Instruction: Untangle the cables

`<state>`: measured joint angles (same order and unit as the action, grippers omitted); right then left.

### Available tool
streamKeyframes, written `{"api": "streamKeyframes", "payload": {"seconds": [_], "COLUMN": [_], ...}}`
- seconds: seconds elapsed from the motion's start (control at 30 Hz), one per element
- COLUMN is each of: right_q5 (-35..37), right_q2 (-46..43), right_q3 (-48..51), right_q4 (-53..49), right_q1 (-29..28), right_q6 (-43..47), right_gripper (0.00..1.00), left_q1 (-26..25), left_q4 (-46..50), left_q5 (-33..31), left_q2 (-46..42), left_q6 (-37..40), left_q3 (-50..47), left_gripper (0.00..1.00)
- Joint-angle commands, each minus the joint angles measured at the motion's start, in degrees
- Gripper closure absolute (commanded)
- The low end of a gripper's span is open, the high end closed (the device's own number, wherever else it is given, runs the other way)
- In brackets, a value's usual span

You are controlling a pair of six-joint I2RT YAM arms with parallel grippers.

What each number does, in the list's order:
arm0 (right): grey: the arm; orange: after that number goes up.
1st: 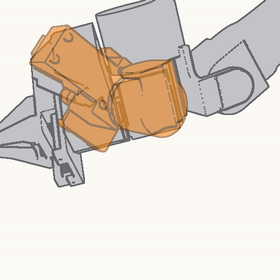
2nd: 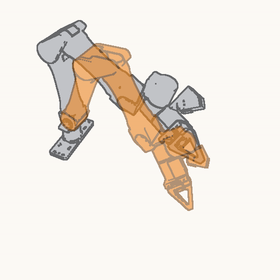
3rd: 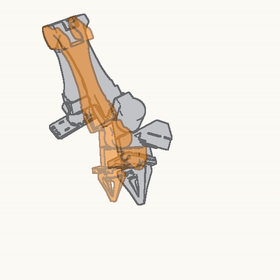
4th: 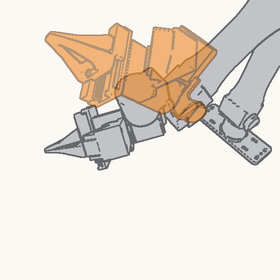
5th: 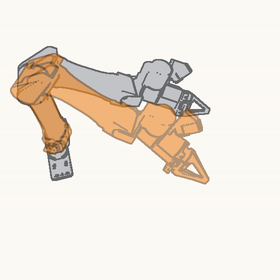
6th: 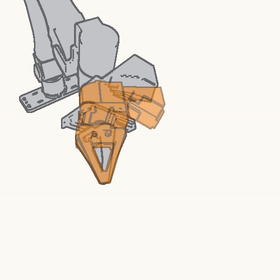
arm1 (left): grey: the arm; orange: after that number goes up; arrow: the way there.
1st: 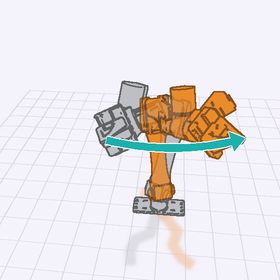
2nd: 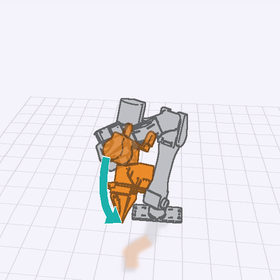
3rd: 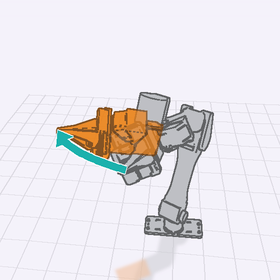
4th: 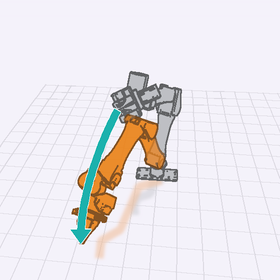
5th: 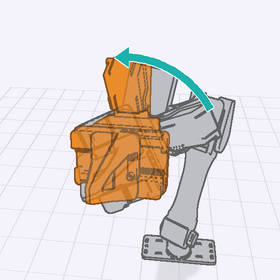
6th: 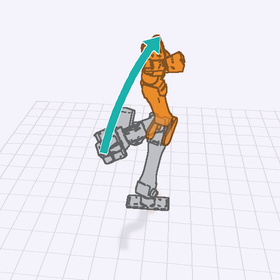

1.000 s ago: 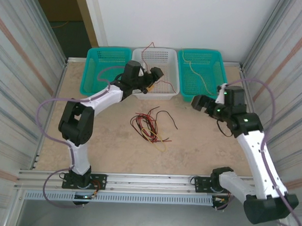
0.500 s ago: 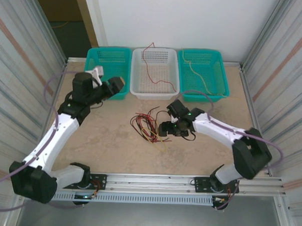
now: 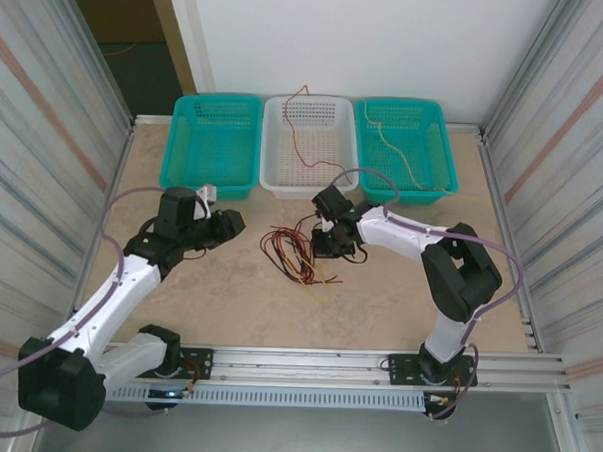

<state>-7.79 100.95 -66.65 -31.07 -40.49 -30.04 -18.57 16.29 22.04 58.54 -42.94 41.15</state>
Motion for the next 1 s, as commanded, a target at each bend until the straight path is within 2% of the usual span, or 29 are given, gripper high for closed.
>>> {"api": "streamKeyframes", "payload": {"seconds": [0.0, 0.1, 0.23, 0.37, 0.47, 0.63, 0.7, 0.83, 0.97], "right_q5": [-0.66, -0.02, 0.57, 2.01, 2.50, 3.18, 4.00, 5.46, 5.73], "right_q2": [-5.33, -11.54, -19.02, -23.93, -26.92, -28.79, -28.77, -29.69, -29.69], "right_q3": [-2.25, -2.43, -3.16, -5.53, -6.35, -7.90, -8.54, -8.58, -9.62], "right_q4": [-1.57, -2.64, -4.47, -7.52, -7.60, -8.10, -9.12, -8.92, -8.65], "right_q1": [-0.79, -1.68, -3.55, -5.41, -6.66, -6.83, -6.80, -6.81, -6.80], "right_q6": [1.55, 2.04, 2.53, 2.08, 1.55, 1.04, 1.13, 1.10, 1.13], "right_gripper": [1.00, 1.00, 1.00, 1.00, 1.00, 1.00, 1.00, 1.00, 1.00], "left_q1": [-3.66, -8.11, -13.12, -15.71, -17.78, -20.79, -21.18, -21.20, -21.11], "left_q4": [-5.65, -7.44, -9.22, -10.64, -12.32, -13.21, -12.74, -10.61, -10.72], "left_q5": [0.95, -1.03, -3.14, -3.15, -2.43, -1.98, -3.80, -8.91, -8.22], "left_q2": [3.27, 6.53, 10.48, 12.46, 11.60, 8.23, 5.36, -3.29, -10.06], "left_q6": [-2.03, -1.64, -0.07, 0.82, 1.79, 2.78, 1.97, 1.47, 2.17], "left_q3": [-1.04, 0.16, 2.17, 3.79, 4.72, 5.18, 4.39, 2.60, 1.34], "left_gripper": [0.66, 0.64, 0.53, 0.41, 0.37, 0.37, 0.35, 0.22, 0.18]}}
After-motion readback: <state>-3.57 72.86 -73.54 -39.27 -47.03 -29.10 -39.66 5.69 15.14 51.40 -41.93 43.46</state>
